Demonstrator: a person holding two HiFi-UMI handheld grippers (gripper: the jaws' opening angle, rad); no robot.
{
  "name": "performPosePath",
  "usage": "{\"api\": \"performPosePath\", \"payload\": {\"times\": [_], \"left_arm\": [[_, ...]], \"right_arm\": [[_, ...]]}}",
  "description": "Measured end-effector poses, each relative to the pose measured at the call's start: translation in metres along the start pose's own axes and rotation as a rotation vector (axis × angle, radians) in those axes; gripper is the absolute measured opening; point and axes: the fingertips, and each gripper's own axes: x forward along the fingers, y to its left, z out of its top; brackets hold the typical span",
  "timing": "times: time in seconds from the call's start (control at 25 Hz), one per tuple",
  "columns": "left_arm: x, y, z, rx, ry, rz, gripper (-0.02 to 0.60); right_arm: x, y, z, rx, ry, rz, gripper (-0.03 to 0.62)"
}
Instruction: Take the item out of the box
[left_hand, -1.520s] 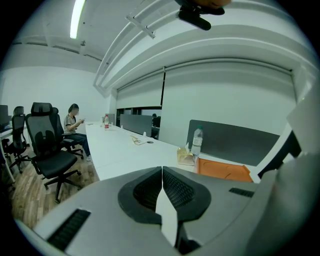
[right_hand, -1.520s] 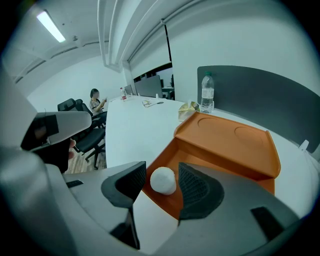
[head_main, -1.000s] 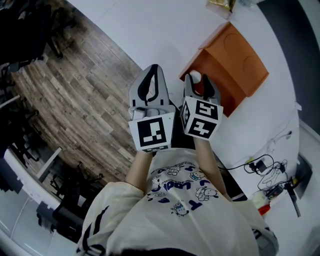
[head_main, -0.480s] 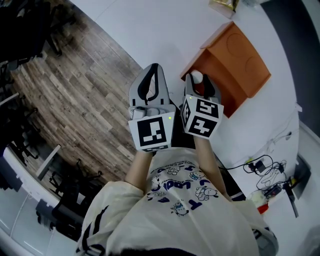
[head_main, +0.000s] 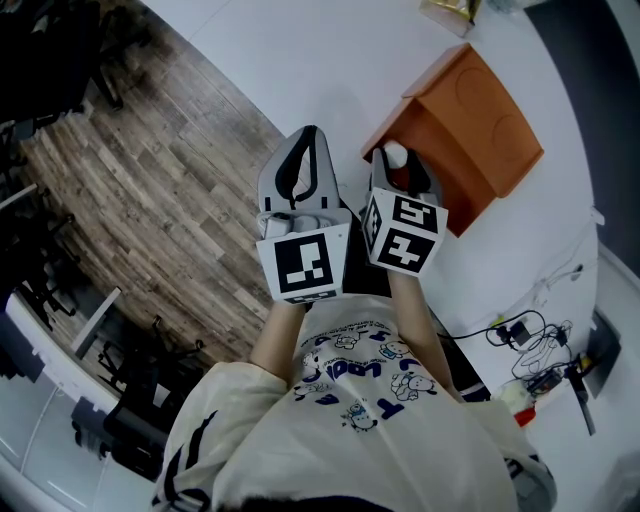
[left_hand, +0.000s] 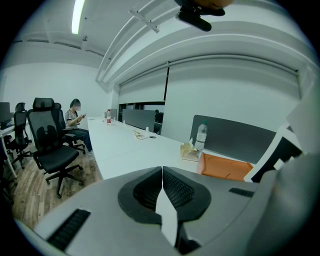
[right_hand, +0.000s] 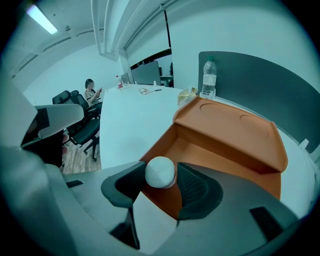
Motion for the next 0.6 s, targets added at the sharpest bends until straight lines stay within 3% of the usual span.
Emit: {"api": "performPosePath", "payload": {"times": [0.6], "left_arm": [[0.0002,0.0041,-0.0069,0.003,0.016,0.011,0.018]], "right_arm": [[0.0054,-0.0013,-0.0039,0.011,0.038,-0.003,0.201]]}}
